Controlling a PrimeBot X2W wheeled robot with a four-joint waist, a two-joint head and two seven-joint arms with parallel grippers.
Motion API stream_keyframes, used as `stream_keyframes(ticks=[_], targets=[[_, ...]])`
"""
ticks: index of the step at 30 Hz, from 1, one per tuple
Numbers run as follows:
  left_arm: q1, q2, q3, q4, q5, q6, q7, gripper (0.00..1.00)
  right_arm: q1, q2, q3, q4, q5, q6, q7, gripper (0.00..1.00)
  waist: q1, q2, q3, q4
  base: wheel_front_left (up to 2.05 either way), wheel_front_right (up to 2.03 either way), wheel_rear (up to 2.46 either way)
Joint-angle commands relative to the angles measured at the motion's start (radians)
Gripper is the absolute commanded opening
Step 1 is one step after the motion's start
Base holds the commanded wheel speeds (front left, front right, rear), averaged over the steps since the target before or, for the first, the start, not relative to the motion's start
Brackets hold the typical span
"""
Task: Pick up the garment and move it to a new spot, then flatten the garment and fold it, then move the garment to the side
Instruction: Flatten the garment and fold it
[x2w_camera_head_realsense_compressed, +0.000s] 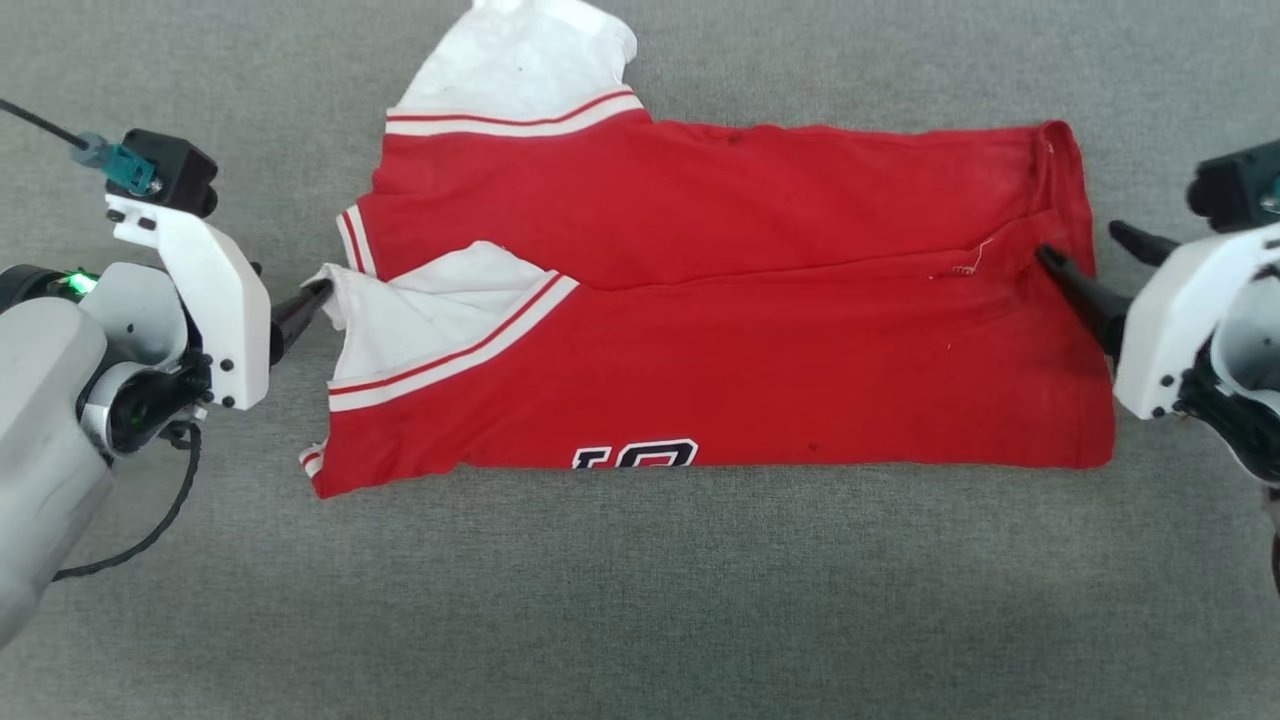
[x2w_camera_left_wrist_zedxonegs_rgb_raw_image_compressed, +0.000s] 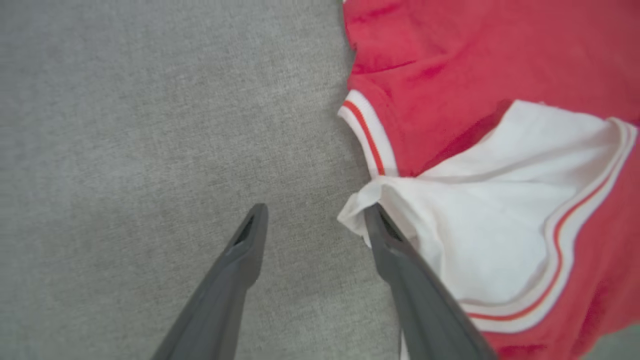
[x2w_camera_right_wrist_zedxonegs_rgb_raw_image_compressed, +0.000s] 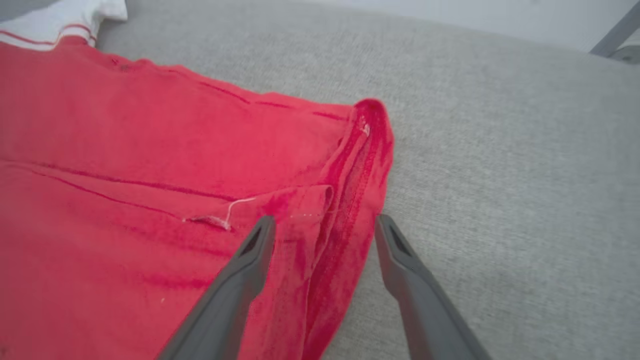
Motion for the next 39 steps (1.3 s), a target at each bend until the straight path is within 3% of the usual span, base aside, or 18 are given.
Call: stream_keyframes(ticks=[1,5,11,15,19,26,30,34,35,36,39], targets=[[0.019,0.017,0.006,-0.036,-0.014,0.018,0.009,1.00,0.026,0.004,-0.026,-0.022,0.000,0.000,-0.031,1.00,0.0000,0.0000,-0.014,0.004,0.00,0.00,0.00],[0.060,0.066,0.014,-0.165,-0.032,0.076,0.034,1.00,0.087,0.011,-0.095,-0.086,-0.031,0.000,-0.098,1.00,0.0000,0.0000,-0.034,0.011,0.00,0.00,0.00],[0.141,0.148,0.016,-0.403,-0.071,0.213,0.088,1.00,0.196,0.049,-0.210,-0.205,-0.082,0.000,-0.169,1.00,0.0000,0.0000,-0.049,0.011,0.00,0.00,0.00],[0.204,0.196,0.019,-0.531,-0.101,0.294,0.102,1.00,0.254,0.104,-0.296,-0.285,-0.138,0.000,-0.231,1.00,0.0000,0.0000,-0.054,-0.003,0.00,0.00,0.00],[0.258,0.231,0.016,-0.593,-0.121,0.345,0.100,1.00,0.303,0.168,-0.368,-0.377,-0.199,0.000,-0.285,1.00,0.0000,0.0000,-0.055,-0.028,0.00,0.00,0.00],[0.324,0.243,0.025,-0.559,-0.163,0.384,0.077,1.00,0.374,0.293,-0.455,-0.496,-0.289,0.000,-0.343,1.00,0.0000,0.0000,-0.048,-0.083,0.00,0.00,0.00],[0.340,0.235,0.012,-0.508,-0.172,0.392,0.093,1.00,0.404,0.323,-0.466,-0.520,-0.308,0.000,-0.330,1.00,0.0000,0.0000,-0.047,-0.104,0.00,0.00,0.00],[0.363,0.195,0.000,-0.438,-0.209,0.373,0.114,1.00,0.442,0.347,-0.461,-0.528,-0.301,0.000,-0.292,1.00,0.0000,0.0000,-0.050,-0.122,0.00,0.00,0.00],[0.372,0.189,-0.016,-0.425,-0.211,0.363,0.131,0.56,0.450,0.346,-0.458,-0.525,-0.306,0.000,-0.278,1.00,0.0000,0.0000,-0.050,-0.127,0.00,0.00,0.00],[0.375,0.183,-0.025,-0.414,-0.210,0.352,0.137,0.04,0.457,0.349,-0.453,-0.520,-0.299,0.000,-0.262,1.00,0.0000,0.0000,-0.050,-0.129,0.00,0.00,0.00],[0.378,0.168,-0.037,-0.395,-0.208,0.325,0.146,0.00,0.469,0.360,-0.445,-0.502,-0.278,0.000,-0.200,1.00,0.0000,0.0000,-0.051,-0.131,0.00,0.00,0.00]])
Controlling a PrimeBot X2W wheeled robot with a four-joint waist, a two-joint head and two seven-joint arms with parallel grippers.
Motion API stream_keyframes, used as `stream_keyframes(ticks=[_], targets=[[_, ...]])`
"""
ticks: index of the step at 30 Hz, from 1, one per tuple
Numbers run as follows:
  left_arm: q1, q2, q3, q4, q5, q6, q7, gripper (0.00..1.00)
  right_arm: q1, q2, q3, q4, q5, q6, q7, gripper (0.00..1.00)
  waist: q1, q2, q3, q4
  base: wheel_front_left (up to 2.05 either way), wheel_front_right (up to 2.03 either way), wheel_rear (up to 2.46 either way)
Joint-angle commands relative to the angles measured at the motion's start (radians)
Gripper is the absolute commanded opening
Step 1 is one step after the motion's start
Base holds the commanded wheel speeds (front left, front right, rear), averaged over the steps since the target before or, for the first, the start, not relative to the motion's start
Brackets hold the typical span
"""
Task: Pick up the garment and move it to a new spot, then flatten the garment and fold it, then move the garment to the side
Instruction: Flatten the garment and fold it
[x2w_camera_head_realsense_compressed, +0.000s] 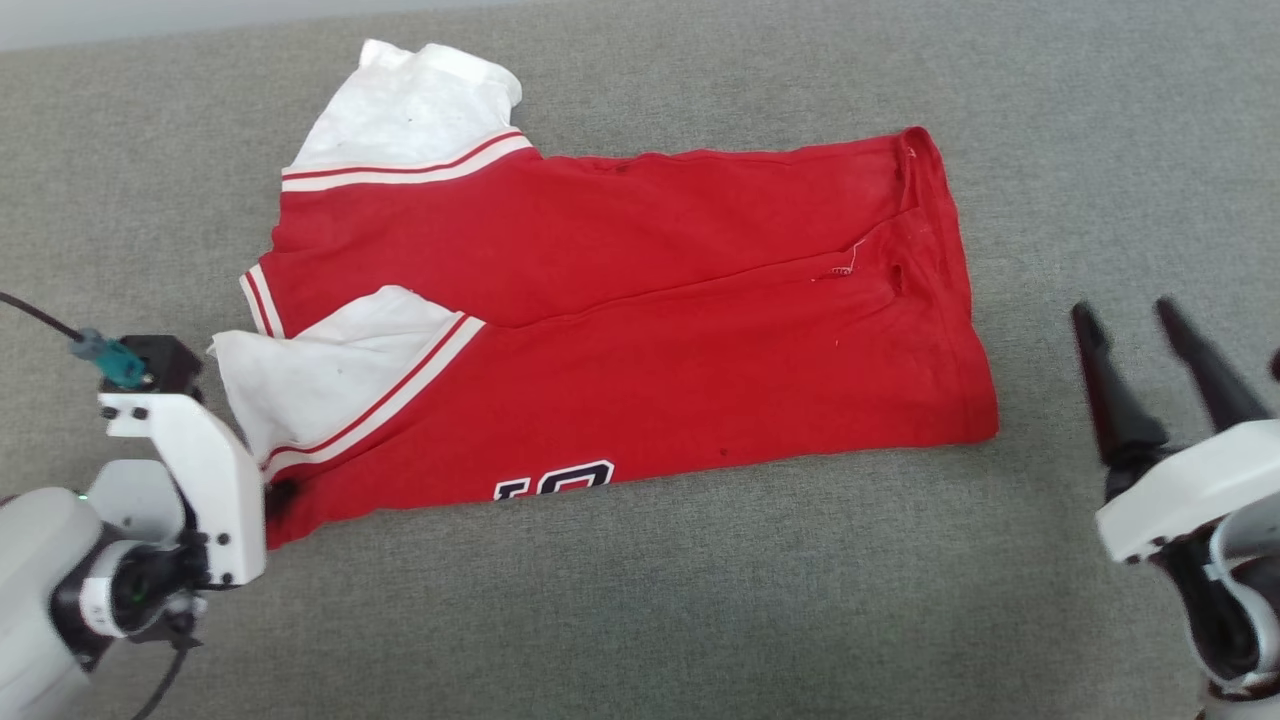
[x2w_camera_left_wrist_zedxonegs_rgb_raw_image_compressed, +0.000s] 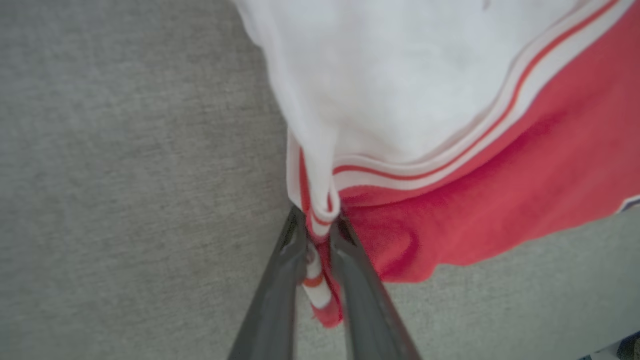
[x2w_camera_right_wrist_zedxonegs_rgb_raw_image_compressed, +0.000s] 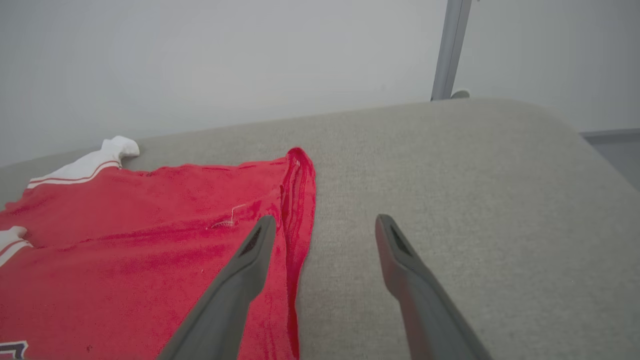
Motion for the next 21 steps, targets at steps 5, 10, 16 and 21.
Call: stream_keyframes(ticks=[5,10,16,21], targets=[[0.021,-0.065,-0.047,0.023,0.015,-0.031,0.010,0.00,-0.001,-0.010,0.049,0.063,0.064,0.000,0.177,1.00,0.0000,-0.0001,0.004,0.028,0.00,0.00,0.00],[-0.009,-0.094,-0.050,0.015,0.037,-0.052,0.006,0.00,-0.050,-0.046,0.091,0.153,0.098,0.000,0.307,1.00,0.0000,-0.0001,0.014,0.063,0.00,0.00,0.00],[-0.036,-0.130,-0.061,0.022,0.057,-0.067,0.009,0.00,-0.120,-0.063,0.137,0.310,0.093,0.000,0.466,1.00,0.0000,-0.0001,0.022,0.100,0.00,0.00,0.00],[-0.049,-0.155,-0.059,0.039,0.066,-0.081,-0.005,0.00,-0.159,-0.090,0.202,0.389,0.099,0.000,0.564,0.00,0.0000,-0.0001,0.027,0.120,0.00,0.00,0.00]])
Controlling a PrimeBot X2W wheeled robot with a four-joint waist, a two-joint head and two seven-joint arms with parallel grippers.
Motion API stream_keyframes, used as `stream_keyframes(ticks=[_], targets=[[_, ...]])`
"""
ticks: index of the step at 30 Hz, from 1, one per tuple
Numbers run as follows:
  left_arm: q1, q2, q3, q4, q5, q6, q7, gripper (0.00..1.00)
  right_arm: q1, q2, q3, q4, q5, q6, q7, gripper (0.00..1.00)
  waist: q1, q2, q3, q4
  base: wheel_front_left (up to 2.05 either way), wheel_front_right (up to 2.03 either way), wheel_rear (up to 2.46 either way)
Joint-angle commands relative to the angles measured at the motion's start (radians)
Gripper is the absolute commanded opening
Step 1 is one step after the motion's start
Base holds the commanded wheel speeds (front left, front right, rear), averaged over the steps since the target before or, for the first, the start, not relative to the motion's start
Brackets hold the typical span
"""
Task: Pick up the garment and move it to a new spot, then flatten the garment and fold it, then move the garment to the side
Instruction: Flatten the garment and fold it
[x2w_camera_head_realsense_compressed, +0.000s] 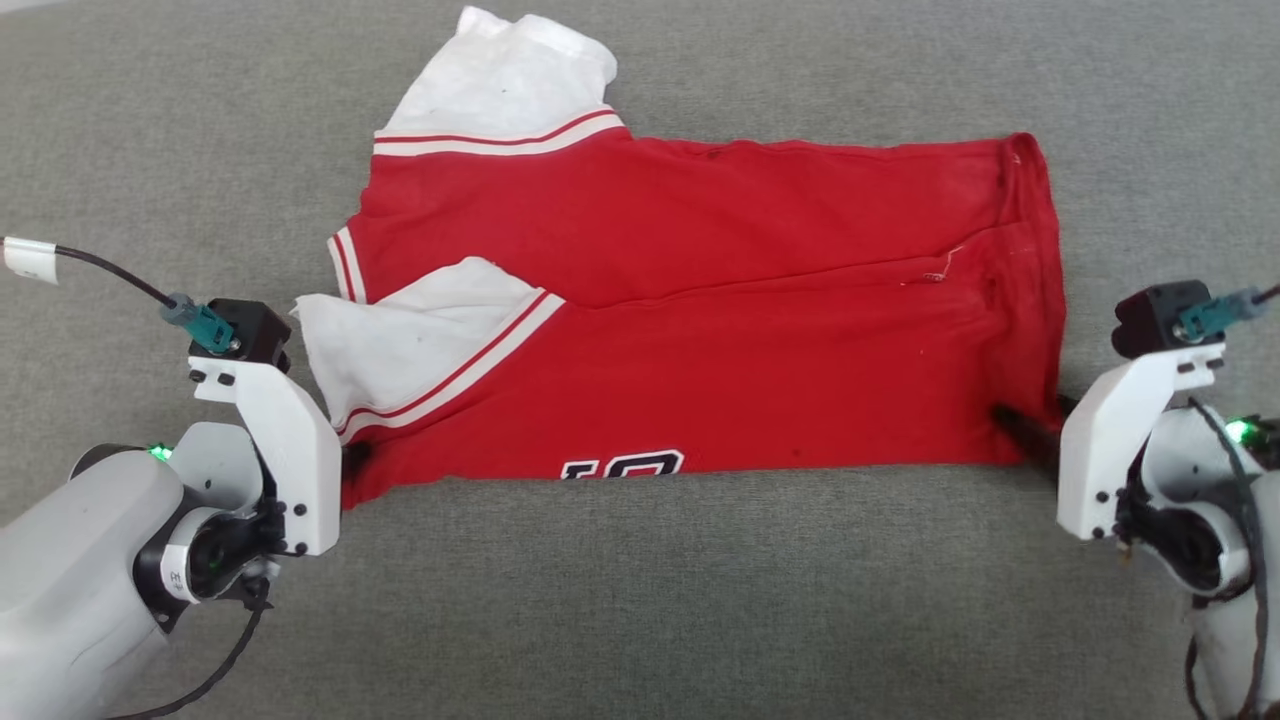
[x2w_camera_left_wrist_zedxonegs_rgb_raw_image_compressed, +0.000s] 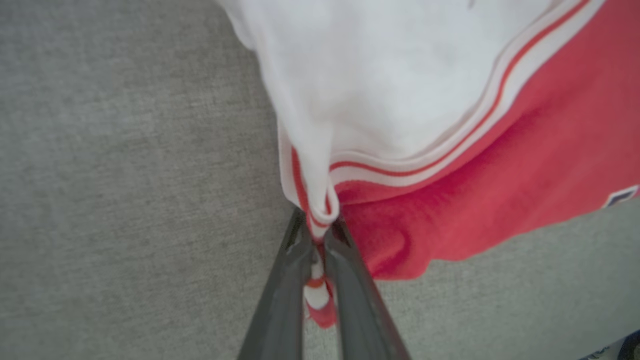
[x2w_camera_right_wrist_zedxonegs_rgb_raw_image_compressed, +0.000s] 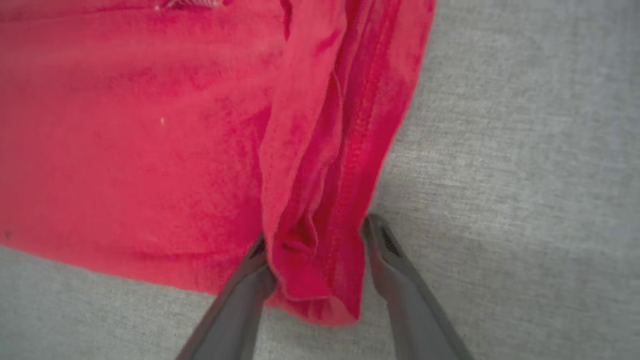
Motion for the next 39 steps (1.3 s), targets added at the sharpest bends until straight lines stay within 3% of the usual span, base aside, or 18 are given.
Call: stream_keyframes(ticks=[1,10,21,29,35,36,37,39], targets=[[0.027,-0.038,-0.025,0.007,0.008,-0.015,0.002,0.00,0.025,0.017,0.031,0.053,0.012,0.000,0.035,0.00,0.0000,-0.0001,0.001,0.006,0.00,0.00,0.00],[0.033,0.000,0.003,0.001,-0.014,-0.023,-0.015,0.00,-0.012,-0.042,0.010,-0.010,0.051,0.000,0.097,0.00,0.0000,-0.0001,-0.017,0.023,0.00,0.00,0.00],[0.071,0.132,0.030,-0.208,-0.024,0.063,-0.011,0.00,0.086,-0.073,-0.050,-0.248,0.084,0.000,0.256,0.00,0.0000,-0.0001,-0.047,0.049,0.00,0.00,0.00],[0.145,0.198,0.026,-0.357,-0.047,0.151,-0.017,0.00,0.219,-0.044,-0.130,-0.426,0.074,0.000,0.368,0.00,0.0000,-0.0001,-0.049,0.061,0.00,0.00,0.00],[0.187,0.185,0.006,-0.346,-0.055,0.161,-0.026,0.00,0.288,0.003,-0.156,-0.452,0.041,0.000,0.361,0.00,0.0000,-0.0001,-0.044,0.058,0.00,0.00,0.00],[0.188,0.179,0.003,-0.335,-0.047,0.158,-0.028,0.04,0.293,0.009,-0.150,-0.446,0.037,0.000,0.350,0.00,0.0000,-0.0001,-0.043,0.057,0.00,0.00,0.00],[0.189,0.169,-0.001,-0.325,-0.047,0.153,-0.028,0.28,0.295,0.019,-0.150,-0.435,0.035,0.000,0.337,0.15,0.0000,-0.0001,-0.042,0.055,0.00,0.00,0.00],[0.184,0.153,-0.006,-0.300,-0.048,0.142,-0.023,0.44,0.304,0.023,-0.143,-0.408,0.020,0.000,0.315,0.49,0.0000,-0.0001,-0.041,0.051,0.00,0.00,0.00]])
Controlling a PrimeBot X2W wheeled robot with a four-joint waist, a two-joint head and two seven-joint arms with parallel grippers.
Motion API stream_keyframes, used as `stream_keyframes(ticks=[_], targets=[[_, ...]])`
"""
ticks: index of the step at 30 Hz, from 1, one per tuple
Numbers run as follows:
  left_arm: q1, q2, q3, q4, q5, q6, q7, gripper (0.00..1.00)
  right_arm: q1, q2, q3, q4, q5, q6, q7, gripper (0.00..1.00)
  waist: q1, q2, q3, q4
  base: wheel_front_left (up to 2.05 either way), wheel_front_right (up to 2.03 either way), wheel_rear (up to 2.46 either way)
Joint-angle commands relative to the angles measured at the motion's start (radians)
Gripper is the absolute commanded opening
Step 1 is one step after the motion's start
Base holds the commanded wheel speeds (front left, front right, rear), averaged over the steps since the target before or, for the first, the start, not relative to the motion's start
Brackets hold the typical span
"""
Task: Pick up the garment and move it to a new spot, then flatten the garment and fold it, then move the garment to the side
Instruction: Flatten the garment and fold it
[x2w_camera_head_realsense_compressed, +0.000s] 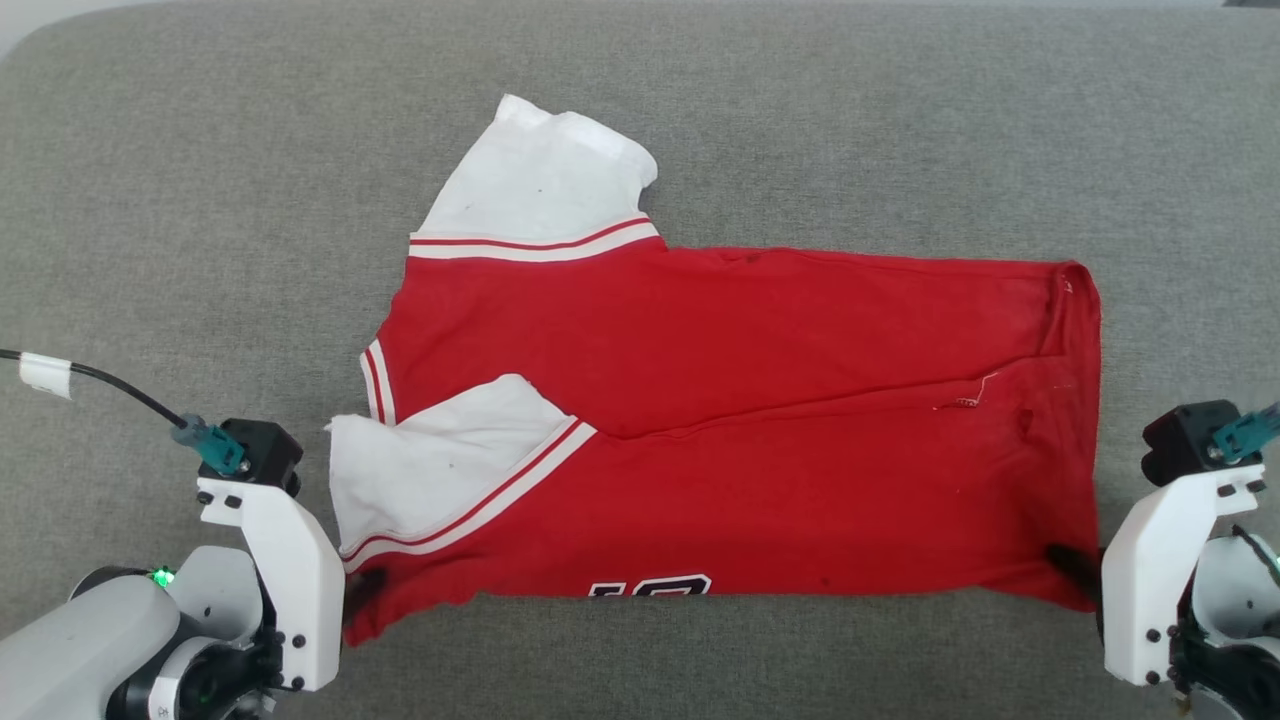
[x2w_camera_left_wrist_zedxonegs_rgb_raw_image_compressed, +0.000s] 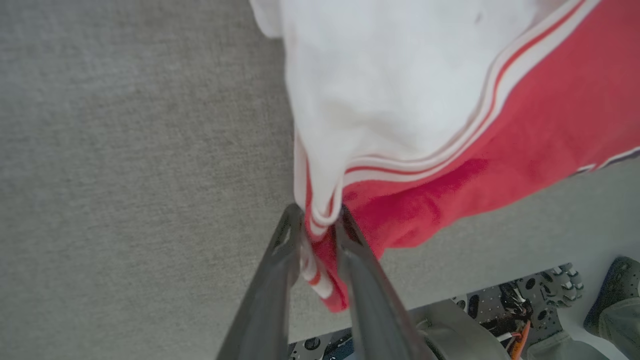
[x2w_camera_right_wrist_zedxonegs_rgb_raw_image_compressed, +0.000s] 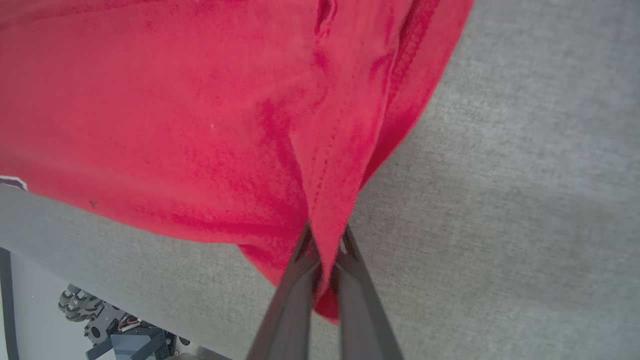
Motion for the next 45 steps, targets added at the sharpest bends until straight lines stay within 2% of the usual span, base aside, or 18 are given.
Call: stream_keyframes(ticks=[1,6,12,18,25,35,40,45], targets=[[-0.003,-0.009,-0.004,0.020,0.013,-0.010,0.004,1.00,0.013,0.002,0.006,0.020,-0.014,0.000,-0.021,1.00,0.0000,0.0000,0.000,-0.004,0.00,0.00,0.00],[-0.037,-0.005,0.016,0.042,0.001,-0.021,0.010,1.00,-0.002,0.022,-0.001,0.049,-0.012,0.000,-0.088,1.00,0.0000,0.0000,-0.002,-0.020,0.00,0.00,0.00],[-0.112,0.061,0.054,-0.015,0.027,-0.007,0.042,1.00,-0.023,0.037,-0.037,-0.002,-0.009,0.000,-0.201,1.00,0.0000,0.0000,0.004,-0.055,0.00,0.00,0.00],[-0.211,0.093,0.083,-0.013,0.081,-0.028,0.069,1.00,-0.070,0.068,-0.053,-0.062,-0.032,0.000,-0.367,1.00,0.0000,0.0000,0.020,-0.107,0.00,0.00,0.00],[-0.356,0.070,0.106,0.100,0.143,-0.099,0.108,1.00,-0.146,0.097,0.017,-0.076,-0.078,0.000,-0.630,1.00,0.0000,0.0000,0.044,-0.208,0.00,0.00,0.00],[-0.517,0.009,0.104,0.365,0.214,-0.194,0.136,1.00,-0.235,0.138,0.137,-0.027,-0.124,0.000,-0.964,1.00,0.0000,0.0000,0.090,-0.361,0.00,0.00,0.00],[-0.558,-0.024,0.088,0.493,0.242,-0.229,0.147,1.00,-0.266,0.160,0.160,0.008,-0.122,0.000,-1.037,1.00,0.0000,0.0000,0.116,-0.402,0.00,0.00,0.00],[-0.587,-0.048,0.063,0.604,0.271,-0.251,0.167,1.00,-0.277,0.168,0.168,0.029,-0.112,0.000,-1.047,1.00,0.0000,0.0000,0.143,-0.424,0.00,0.00,0.00]])
